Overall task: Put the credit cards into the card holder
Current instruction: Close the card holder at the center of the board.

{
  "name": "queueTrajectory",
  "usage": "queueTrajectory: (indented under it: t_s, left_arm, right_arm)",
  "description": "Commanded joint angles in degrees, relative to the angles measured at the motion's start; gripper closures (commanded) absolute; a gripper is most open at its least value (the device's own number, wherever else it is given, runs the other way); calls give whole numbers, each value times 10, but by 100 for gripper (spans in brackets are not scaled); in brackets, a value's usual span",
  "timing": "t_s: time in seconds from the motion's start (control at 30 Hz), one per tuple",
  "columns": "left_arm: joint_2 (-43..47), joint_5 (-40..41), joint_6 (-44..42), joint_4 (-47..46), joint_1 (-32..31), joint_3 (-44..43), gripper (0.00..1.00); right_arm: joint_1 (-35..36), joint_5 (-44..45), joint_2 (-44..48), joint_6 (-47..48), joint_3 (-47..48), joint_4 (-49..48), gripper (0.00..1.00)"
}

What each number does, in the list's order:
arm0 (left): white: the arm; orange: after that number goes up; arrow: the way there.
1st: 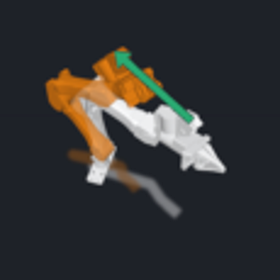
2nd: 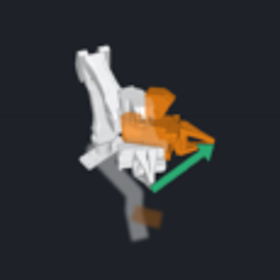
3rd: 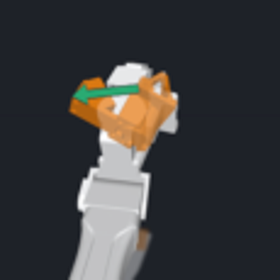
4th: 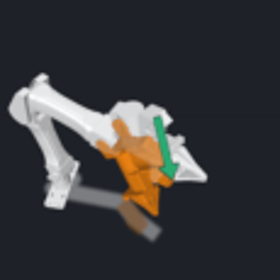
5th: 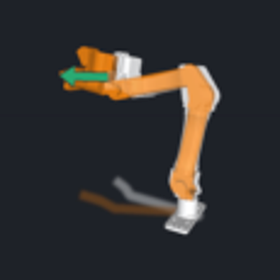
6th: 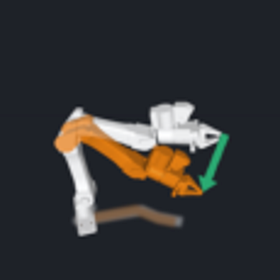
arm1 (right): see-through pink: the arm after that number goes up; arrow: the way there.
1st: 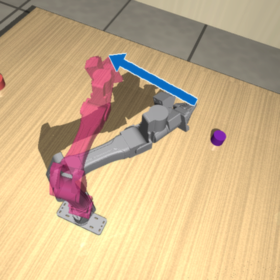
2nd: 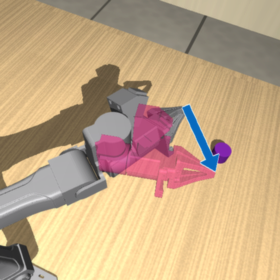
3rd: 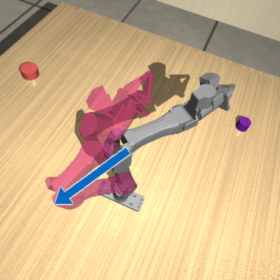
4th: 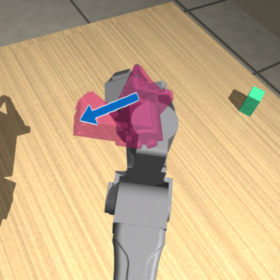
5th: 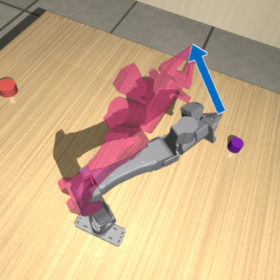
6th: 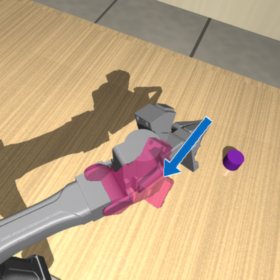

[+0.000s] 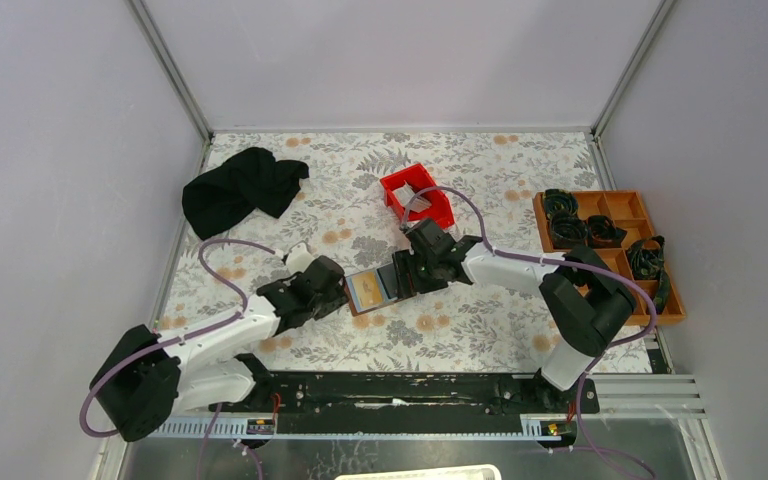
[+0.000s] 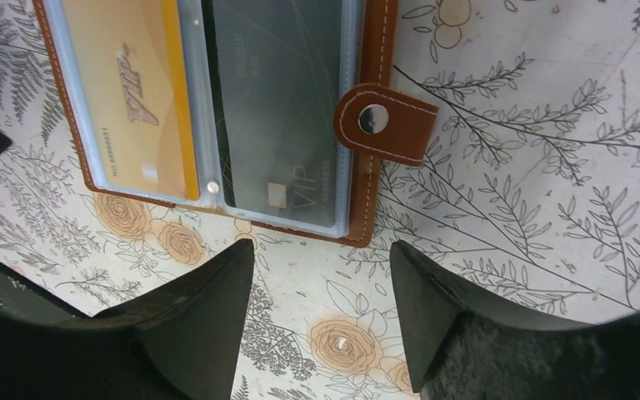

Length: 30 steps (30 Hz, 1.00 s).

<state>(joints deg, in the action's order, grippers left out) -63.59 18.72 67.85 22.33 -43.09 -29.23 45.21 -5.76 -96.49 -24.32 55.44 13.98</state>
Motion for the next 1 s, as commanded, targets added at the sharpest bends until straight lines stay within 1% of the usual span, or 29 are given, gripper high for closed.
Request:
queueTrajectory:
  t_s: [0.0,0.17,0.43,0.67,0.8,0.97]
  left_arm:
    - [-26,-3,-5,-30,-3,-4,49]
    - [-61,-10,-12,-29,-3,-17,49]
    - [-80,-5,-12,-29,-4,-19,49]
    - [-97,-9,-12,-29,-4,-23,49]
    - [-109,-12,-14,-29,-5,-25,49]
    - [-120,-16,-15,-29,-6,-25,49]
  right_arm:
    - [-8,-22,-2,-17,-10,-40,32]
    - [-24,-33,1,-38,-37,-64,32]
    - [-57,-80,-3,-69,-86,-118,32]
    - [-61,-112,-10,-100,-126,-166,32]
    - [-61,-137,-11,-134,-166,-218,32]
    - [-61,-171,-5,-183,-225,-311,32]
